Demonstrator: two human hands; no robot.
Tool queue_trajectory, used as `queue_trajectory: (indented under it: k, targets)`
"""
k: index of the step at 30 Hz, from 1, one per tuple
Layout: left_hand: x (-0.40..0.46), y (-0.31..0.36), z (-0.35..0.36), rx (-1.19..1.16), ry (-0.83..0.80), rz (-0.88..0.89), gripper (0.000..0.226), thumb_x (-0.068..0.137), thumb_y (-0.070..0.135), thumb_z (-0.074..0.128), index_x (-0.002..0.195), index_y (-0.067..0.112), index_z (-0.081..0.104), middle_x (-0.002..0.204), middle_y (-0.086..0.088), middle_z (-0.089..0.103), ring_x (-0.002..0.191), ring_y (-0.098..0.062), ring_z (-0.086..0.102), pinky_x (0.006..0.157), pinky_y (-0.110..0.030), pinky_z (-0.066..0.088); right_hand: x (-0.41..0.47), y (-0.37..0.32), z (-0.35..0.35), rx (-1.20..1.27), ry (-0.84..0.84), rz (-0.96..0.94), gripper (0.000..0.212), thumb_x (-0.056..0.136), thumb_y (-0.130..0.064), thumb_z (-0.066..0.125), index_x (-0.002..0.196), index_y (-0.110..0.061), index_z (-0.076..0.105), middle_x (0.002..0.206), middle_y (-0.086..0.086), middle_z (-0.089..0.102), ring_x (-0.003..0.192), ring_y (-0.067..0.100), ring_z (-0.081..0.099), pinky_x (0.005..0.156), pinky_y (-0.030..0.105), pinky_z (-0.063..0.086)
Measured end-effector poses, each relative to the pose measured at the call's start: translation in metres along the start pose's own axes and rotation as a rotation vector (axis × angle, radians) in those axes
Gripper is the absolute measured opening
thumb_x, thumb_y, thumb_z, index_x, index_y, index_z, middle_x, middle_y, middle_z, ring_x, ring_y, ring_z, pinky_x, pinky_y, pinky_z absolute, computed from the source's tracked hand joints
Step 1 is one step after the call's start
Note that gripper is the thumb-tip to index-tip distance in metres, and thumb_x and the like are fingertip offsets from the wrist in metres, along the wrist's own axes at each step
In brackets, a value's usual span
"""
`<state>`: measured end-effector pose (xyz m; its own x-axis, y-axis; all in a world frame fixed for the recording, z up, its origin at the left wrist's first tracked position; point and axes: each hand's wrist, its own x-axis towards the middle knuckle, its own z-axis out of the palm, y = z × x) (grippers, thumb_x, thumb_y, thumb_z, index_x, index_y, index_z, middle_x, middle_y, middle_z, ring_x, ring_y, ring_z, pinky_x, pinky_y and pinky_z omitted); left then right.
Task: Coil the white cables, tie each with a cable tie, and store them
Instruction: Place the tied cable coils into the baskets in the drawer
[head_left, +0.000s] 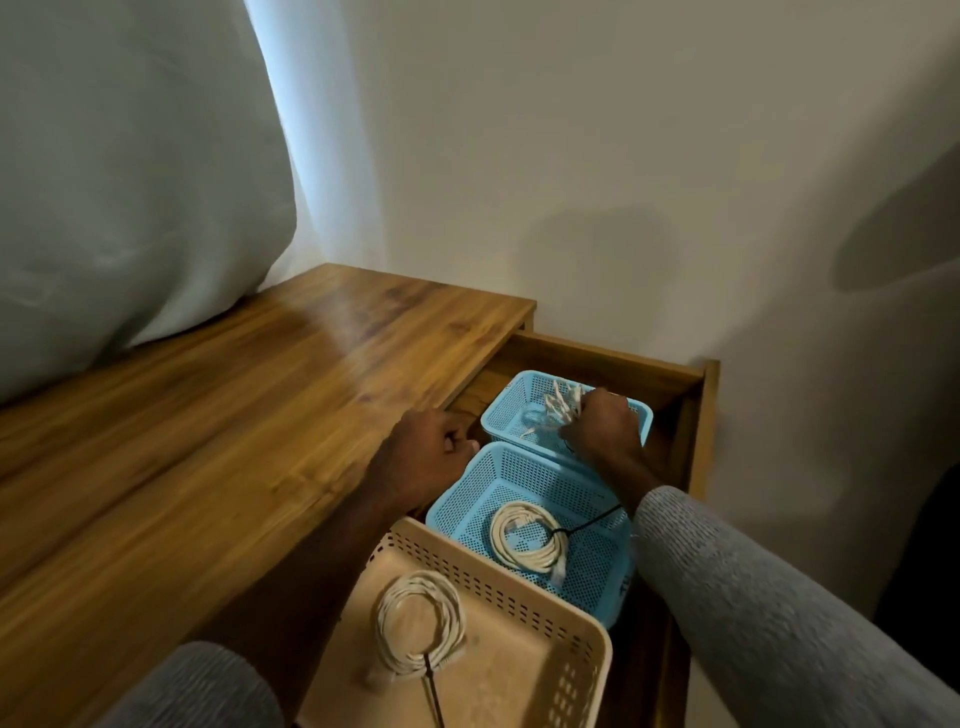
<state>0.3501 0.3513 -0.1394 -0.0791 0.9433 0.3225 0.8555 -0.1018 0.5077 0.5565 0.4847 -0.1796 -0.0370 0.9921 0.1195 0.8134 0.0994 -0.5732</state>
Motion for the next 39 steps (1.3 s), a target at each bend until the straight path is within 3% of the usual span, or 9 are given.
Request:
queue_trajectory:
  k: [5, 12, 15, 21, 26, 31, 34, 36, 39]
  targets:
    - [-0.004, 0.0, 0.003, 0.019, -0.022, 0.028, 0.025, 0.084, 0.026, 0.072, 0.063, 0.018, 0.06, 0.061, 0.006, 0.063, 0.059, -0.007, 0.06, 0.056, -0.04, 0.053, -0.008, 0.001, 0.0, -0.057, -0.086, -0.055, 0.048, 0.071, -0.049, 0.085, 0.098, -0.011, 0.072, 0.096, 0.006, 0.074, 0.088, 0.025, 0.069, 0.066, 0.03, 0.051]
    - [-0.017, 0.022, 0.009, 0.065, -0.035, 0.079, 0.032, 0.085, 0.029, 0.075, 0.06, 0.016, 0.058, 0.056, 0.005, 0.059, 0.053, -0.009, 0.056, 0.051, -0.031, 0.043, -0.023, 0.005, -0.025, -0.038, 0.01, -0.096, 0.042, 0.073, -0.052, 0.084, 0.081, -0.014, 0.069, 0.074, -0.002, 0.065, 0.059, 0.008, 0.051, 0.046, 0.023, 0.032]
    - [-0.033, 0.047, 0.012, 0.074, -0.029, 0.137, 0.039, 0.084, 0.032, 0.074, 0.057, 0.017, 0.051, 0.05, 0.007, 0.05, 0.048, -0.006, 0.05, 0.051, -0.026, 0.038, -0.039, 0.013, -0.038, 0.031, 0.074, -0.16, 0.037, 0.076, -0.043, 0.085, 0.092, -0.011, 0.075, 0.09, 0.004, 0.074, 0.076, 0.015, 0.064, 0.066, 0.03, 0.053]
    - [-0.088, 0.122, 0.026, -0.003, -0.132, 0.268, 0.022, 0.087, 0.04, 0.065, 0.073, 0.024, 0.06, 0.066, 0.009, 0.06, 0.063, -0.006, 0.057, 0.058, -0.037, 0.05, -0.103, 0.06, -0.074, 0.448, 0.314, -0.337, 0.006, 0.087, -0.019, 0.076, 0.091, -0.016, 0.074, 0.091, -0.004, 0.07, 0.073, 0.005, 0.063, 0.069, 0.023, 0.054]
    - [-0.149, 0.182, 0.043, -0.024, -0.208, 0.488, 0.022, 0.083, 0.035, 0.071, 0.089, 0.015, 0.067, 0.086, 0.003, 0.062, 0.084, -0.015, 0.055, 0.074, -0.032, 0.045, -0.169, 0.13, -0.066, 0.728, 0.389, -0.212, 0.014, 0.088, -0.014, 0.074, 0.097, -0.024, 0.072, 0.096, -0.004, 0.071, 0.088, 0.01, 0.067, 0.074, 0.019, 0.052]
    - [-0.19, 0.205, 0.075, 0.518, -0.373, 0.636, 0.047, 0.081, 0.058, 0.056, 0.099, 0.018, 0.07, 0.111, -0.006, 0.066, 0.113, -0.025, 0.056, 0.104, -0.042, 0.035, -0.21, 0.163, -0.023, 0.85, 0.213, -0.195, 0.027, 0.086, -0.007, 0.077, 0.111, -0.017, 0.074, 0.117, -0.003, 0.071, 0.112, 0.006, 0.065, 0.088, 0.037, 0.059]
    - [-0.207, 0.203, 0.082, 0.815, -0.479, 0.612, 0.044, 0.085, 0.049, 0.053, 0.094, 0.011, 0.074, 0.112, -0.017, 0.07, 0.116, -0.035, 0.059, 0.117, -0.056, 0.025, -0.221, 0.161, -0.016, 0.925, 0.135, -0.26, 0.041, 0.084, -0.005, 0.078, 0.125, -0.009, 0.069, 0.13, 0.001, 0.065, 0.124, 0.007, 0.059, 0.094, 0.031, 0.056]
    - [-0.212, 0.193, 0.083, 0.88, -0.446, 0.632, 0.039, 0.092, 0.033, 0.044, 0.092, 0.01, 0.076, 0.115, -0.019, 0.071, 0.12, -0.034, 0.059, 0.118, -0.055, 0.018, -0.224, 0.157, -0.015, 0.942, 0.12, -0.275, 0.047, 0.085, -0.003, 0.076, 0.13, -0.008, 0.065, 0.137, 0.003, 0.061, 0.128, 0.005, 0.056, 0.097, 0.023, 0.053]
    - [-0.215, 0.174, 0.086, 0.889, -0.322, 0.666, 0.032, 0.097, 0.019, 0.046, 0.092, 0.009, 0.076, 0.124, -0.021, 0.067, 0.125, -0.033, 0.057, 0.117, -0.055, 0.03, -0.227, 0.153, -0.006, 0.919, 0.075, -0.305, 0.054, 0.086, -0.001, 0.074, 0.138, -0.007, 0.059, 0.146, 0.002, 0.052, 0.134, -0.002, 0.048, 0.1, 0.012, 0.045]
